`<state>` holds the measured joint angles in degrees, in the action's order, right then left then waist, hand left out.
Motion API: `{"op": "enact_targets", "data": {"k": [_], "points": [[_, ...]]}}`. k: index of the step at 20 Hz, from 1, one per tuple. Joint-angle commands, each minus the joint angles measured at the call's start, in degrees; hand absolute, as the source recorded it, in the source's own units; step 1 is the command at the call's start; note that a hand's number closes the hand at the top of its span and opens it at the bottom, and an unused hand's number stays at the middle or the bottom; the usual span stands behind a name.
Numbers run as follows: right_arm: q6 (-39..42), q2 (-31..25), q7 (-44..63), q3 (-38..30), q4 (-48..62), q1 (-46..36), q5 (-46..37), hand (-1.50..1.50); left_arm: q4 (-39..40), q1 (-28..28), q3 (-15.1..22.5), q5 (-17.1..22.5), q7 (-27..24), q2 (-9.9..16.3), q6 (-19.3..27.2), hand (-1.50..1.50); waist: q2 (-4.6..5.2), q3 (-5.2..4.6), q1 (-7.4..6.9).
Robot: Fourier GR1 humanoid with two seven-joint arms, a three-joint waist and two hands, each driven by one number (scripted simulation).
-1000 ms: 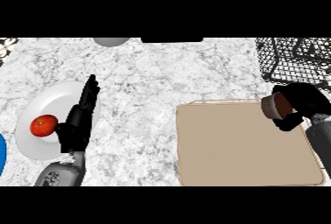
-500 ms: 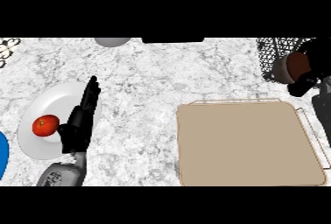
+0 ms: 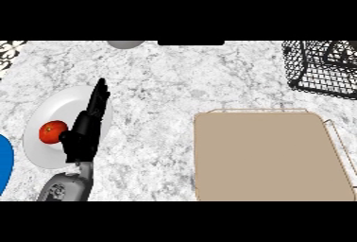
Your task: Pick the cupcake from the tray and place it in the tiered basket
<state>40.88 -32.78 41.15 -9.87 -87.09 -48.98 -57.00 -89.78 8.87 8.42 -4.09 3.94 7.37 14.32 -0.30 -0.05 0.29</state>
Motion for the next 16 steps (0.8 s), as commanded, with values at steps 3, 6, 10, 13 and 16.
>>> {"op": "enact_targets", "data": {"k": [3,6,10,13,16], "points": [[-5.00,1.28,0.19,-9.15,5.46,-4.93,4.46,1.50,1.12,0.47,-0.15,-0.67,-0.73,-0.49,-0.08,0.00,0.41,0.05,-0.72],[-4.13,0.81,1.80,-6.99,9.22,-9.92,3.82,1.50,-1.21,0.71,-0.74,0.57,1.48,0.02,-2.03,0.00,0.32,0.02,-0.91],[-11.51,-2.73,-5.11,-7.63,17.94,-8.24,2.12,1.50,0.98,-0.55,0.80,-2.38,-0.60,-2.20,0.29,0.00,0.42,0.05,-0.88],[-17.79,-4.29,-9.05,-5.57,26.64,-10.10,-1.33,1.50,3.08,1.43,0.30,-2.26,-1.85,-3.19,0.42,0.00,0.61,0.04,-1.12],[-20.60,-5.89,-10.96,-4.71,34.50,-13.94,-3.39,1.50,1.96,-0.48,1.51,-3.08,-2.16,-3.82,0.57,0.00,0.68,0.04,-1.59]]}}
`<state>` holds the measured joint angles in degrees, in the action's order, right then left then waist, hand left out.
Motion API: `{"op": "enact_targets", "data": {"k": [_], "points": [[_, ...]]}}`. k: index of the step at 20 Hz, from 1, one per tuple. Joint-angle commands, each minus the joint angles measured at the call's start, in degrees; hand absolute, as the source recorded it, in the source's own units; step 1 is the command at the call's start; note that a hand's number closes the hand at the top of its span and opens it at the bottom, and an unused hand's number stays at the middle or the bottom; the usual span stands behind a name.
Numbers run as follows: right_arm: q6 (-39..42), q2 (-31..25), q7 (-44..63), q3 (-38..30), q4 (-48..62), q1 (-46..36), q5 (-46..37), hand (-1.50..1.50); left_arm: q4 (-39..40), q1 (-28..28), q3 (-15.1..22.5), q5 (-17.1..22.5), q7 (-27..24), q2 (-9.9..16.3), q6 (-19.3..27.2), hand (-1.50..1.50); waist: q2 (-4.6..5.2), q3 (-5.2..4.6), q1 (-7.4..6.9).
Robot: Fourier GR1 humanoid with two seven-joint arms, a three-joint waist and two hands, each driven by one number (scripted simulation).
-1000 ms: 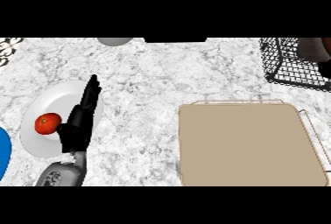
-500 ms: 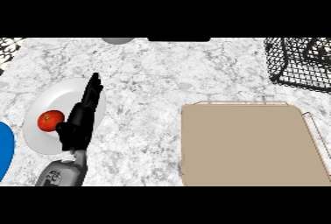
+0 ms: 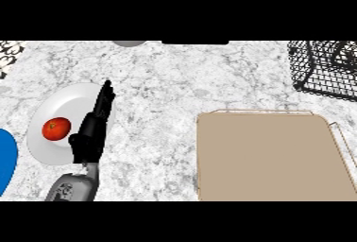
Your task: Pick the cupcake from the tray and place it in the tiered basket
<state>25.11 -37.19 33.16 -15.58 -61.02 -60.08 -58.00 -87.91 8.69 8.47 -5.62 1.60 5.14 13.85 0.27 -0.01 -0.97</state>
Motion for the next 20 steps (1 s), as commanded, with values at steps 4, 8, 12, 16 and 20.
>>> {"op": "enact_targets", "data": {"k": [4,8,12,16,20], "points": [[-6.57,-6.91,-9.70,0.58,15.12,-3.47,-3.46,1.50,-1.17,-2.43,1.17,-1.34,-0.09,-0.76,0.09,0.00,0.04,0.01,-0.30],[-15.53,-4.61,-11.04,2.36,25.46,-5.33,-7.53,1.50,1.09,2.38,-1.50,0.08,0.35,0.28,-1.42,0.00,0.44,0.02,-1.02],[-16.73,-5.88,-9.01,-5.30,30.16,-5.64,-2.21,1.50,0.12,0.34,0.98,-2.47,-0.52,-1.10,0.24,0.00,0.45,0.09,-1.08],[-19.82,-6.76,-11.83,-9.45,34.57,-5.95,1.30,-1.50,0.87,2.38,-1.26,0.37,0.55,-0.56,-1.82,0.00,0.53,0.09,-0.92],[-22.60,-6.61,-14.59,-13.52,34.95,-5.82,5.76,-1.50,-0.88,-0.10,0.15,-0.76,0.66,-1.06,-1.34,0.00,0.26,0.08,-0.49]]}}
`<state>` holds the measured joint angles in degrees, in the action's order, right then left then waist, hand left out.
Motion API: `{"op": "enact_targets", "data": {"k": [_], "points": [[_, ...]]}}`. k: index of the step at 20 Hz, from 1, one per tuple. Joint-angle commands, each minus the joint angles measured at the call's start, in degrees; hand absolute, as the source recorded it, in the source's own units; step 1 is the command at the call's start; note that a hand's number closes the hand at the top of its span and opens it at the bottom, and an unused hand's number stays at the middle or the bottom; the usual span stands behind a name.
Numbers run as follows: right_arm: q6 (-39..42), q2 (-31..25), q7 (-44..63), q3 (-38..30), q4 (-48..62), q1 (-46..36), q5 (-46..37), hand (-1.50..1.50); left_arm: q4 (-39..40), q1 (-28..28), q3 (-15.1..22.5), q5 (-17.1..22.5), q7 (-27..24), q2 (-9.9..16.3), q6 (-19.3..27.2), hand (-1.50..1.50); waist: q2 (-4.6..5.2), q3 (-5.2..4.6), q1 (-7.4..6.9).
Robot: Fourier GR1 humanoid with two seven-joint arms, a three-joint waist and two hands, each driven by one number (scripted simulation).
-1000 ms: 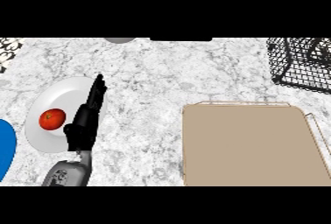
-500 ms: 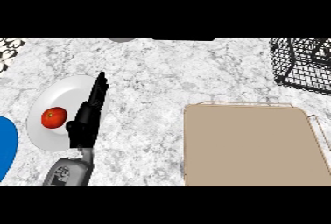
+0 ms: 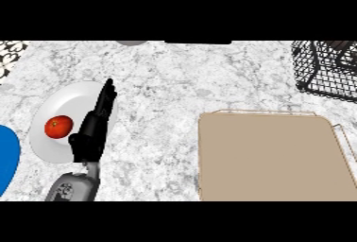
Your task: Pick the cupcake from the tray and place it in the tiered basket
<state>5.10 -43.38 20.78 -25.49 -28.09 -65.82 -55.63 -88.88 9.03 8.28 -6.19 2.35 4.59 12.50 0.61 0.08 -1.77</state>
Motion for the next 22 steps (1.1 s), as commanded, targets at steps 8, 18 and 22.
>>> {"op": "enact_targets", "data": {"k": [8,18,22], "points": [[-13.01,-5.94,0.30,-11.06,1.63,0.57,7.98,-1.50,1.52,-0.98,-0.95,-0.37,-2.06,0.47,-0.36,0.00,-0.15,-0.04,0.76],[-3.17,-18.51,-4.28,-26.05,-1.93,15.43,22.61,-1.50,-1.54,-1.98,-3.56,0.88,1.57,1.82,-0.43,0.00,-1.17,-0.04,3.71],[2.09,-18.68,-10.35,-32.29,-4.92,27.55,28.37,-1.50,-0.32,-1.03,-2.89,-1.08,0.83,0.08,1.98,0.00,-1.38,-0.07,5.24]]}}
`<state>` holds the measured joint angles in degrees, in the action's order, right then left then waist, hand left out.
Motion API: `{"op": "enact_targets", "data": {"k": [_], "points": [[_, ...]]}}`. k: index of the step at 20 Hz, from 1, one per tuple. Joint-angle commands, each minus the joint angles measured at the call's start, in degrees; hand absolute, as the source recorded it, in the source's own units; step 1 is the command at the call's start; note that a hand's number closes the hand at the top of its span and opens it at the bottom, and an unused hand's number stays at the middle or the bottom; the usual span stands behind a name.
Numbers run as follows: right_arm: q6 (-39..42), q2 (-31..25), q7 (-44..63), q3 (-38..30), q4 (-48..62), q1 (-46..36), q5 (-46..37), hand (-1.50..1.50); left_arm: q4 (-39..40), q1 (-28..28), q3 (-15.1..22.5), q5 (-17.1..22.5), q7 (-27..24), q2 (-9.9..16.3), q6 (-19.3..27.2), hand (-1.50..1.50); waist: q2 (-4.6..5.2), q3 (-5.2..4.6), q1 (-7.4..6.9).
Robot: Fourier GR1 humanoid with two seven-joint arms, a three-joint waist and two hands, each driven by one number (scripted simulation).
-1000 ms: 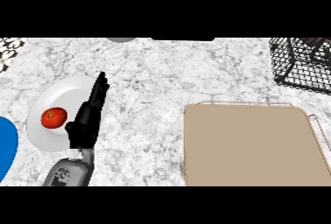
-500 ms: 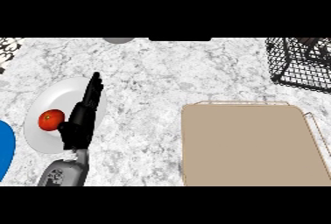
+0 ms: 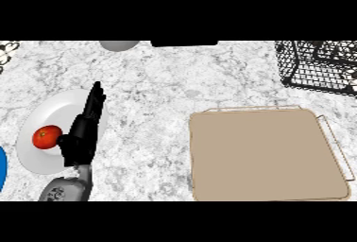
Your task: Pick the cupcake from the tray and place it in the tiered basket
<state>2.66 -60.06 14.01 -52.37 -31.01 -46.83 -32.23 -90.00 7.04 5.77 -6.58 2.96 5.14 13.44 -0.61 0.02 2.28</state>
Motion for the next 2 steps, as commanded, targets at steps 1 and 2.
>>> {"op": "enact_targets", "data": {"k": [1,2], "points": [[8.08,-4.15,-6.28,-8.06,0.11,11.96,6.74,-1.50,-0.05,-2.67,0.38,-0.61,-0.60,-0.95,1.17,0.00,-0.21,0.07,1.43],[8.62,-3.25,-6.89,-9.02,-2.16,14.83,7.74,-1.50,0.17,-1.79,0.22,0.24,-0.76,-0.01,-0.70,0.00,-0.14,-0.01,1.01]]}}
